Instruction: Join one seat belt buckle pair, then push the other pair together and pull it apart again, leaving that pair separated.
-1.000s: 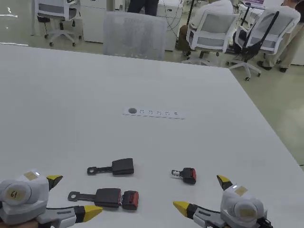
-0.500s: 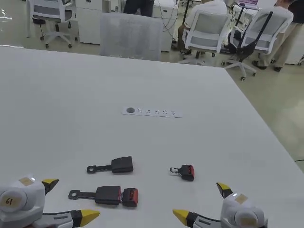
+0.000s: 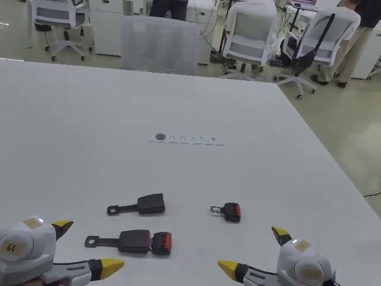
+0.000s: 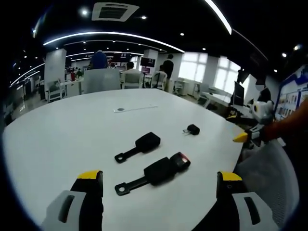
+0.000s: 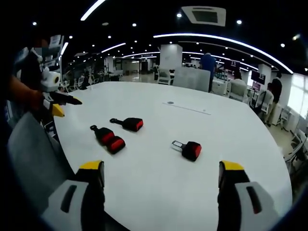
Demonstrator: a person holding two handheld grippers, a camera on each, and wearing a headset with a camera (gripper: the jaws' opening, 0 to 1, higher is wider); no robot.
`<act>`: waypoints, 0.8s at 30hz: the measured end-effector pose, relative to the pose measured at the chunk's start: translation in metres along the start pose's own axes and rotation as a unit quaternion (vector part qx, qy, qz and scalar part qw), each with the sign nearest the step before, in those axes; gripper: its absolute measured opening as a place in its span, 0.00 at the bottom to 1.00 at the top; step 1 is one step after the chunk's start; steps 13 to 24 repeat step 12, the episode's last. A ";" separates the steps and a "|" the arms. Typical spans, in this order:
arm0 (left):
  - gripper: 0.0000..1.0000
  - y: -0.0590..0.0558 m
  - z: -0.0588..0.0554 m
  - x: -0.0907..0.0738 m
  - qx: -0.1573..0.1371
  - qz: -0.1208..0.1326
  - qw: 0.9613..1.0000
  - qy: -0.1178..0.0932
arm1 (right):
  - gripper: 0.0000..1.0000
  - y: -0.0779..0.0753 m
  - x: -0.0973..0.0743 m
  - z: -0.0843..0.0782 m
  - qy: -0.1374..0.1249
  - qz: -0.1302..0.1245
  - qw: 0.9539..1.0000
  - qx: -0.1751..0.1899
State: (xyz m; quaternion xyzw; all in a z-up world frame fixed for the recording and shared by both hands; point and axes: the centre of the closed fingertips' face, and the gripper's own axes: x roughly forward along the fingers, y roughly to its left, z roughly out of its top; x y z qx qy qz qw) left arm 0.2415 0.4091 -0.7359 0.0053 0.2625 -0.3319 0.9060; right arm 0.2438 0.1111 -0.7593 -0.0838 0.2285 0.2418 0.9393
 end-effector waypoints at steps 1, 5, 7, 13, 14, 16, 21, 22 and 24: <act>1.00 0.000 0.000 0.000 0.000 0.000 1.000 0.000 | 1.00 0.000 0.000 0.000 -0.001 0.000 1.000 0.000; 1.00 0.000 -0.001 0.000 0.000 -0.001 1.000 0.000 | 1.00 0.000 -0.001 0.002 -0.005 0.000 1.000 0.000; 1.00 0.001 0.000 0.000 0.000 -0.001 1.000 -0.001 | 1.00 -0.001 -0.001 0.003 -0.006 0.000 1.000 0.001; 1.00 0.003 0.003 -0.001 0.000 0.000 1.000 -0.006 | 1.00 -0.002 -0.001 0.007 -0.010 -0.001 1.000 0.001; 1.00 0.003 0.003 -0.001 0.000 0.000 1.000 -0.006 | 1.00 -0.002 -0.001 0.007 -0.010 -0.001 1.000 0.001; 1.00 0.003 0.003 -0.001 0.000 0.000 1.000 -0.006 | 1.00 -0.002 -0.001 0.007 -0.010 -0.001 1.000 0.001; 1.00 0.003 0.003 -0.001 0.000 0.000 1.000 -0.006 | 1.00 -0.002 -0.001 0.007 -0.010 -0.001 1.000 0.001; 1.00 0.003 0.003 -0.001 0.000 0.000 1.000 -0.006 | 1.00 -0.002 -0.001 0.007 -0.010 -0.001 1.000 0.001; 1.00 0.003 0.003 -0.001 0.000 0.000 1.000 -0.006 | 1.00 -0.002 -0.001 0.007 -0.010 -0.001 1.000 0.001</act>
